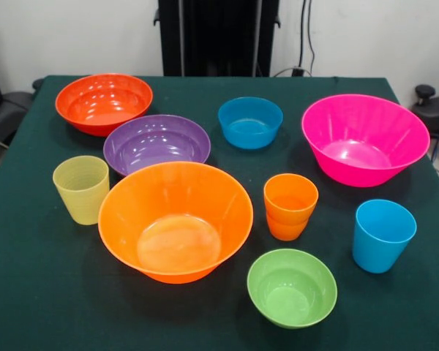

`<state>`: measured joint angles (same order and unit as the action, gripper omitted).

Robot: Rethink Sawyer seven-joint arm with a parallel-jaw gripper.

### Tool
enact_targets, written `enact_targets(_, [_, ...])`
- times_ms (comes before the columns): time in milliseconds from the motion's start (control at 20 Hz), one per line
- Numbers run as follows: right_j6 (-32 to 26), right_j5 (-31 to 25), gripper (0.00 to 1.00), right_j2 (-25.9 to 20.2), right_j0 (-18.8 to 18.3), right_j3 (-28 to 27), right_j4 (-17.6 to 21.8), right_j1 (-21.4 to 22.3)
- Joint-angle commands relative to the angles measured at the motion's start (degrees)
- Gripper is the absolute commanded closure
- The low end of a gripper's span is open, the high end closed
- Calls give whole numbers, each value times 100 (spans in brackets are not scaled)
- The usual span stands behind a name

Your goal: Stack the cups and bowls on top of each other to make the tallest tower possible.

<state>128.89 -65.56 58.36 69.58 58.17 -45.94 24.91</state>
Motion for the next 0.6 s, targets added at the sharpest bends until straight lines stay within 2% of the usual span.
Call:
enact_targets(50, [930,23,100,-746,-32,519,445,7])
enact_targets(600, [920,23,100,-756,-55,500,466,-1])
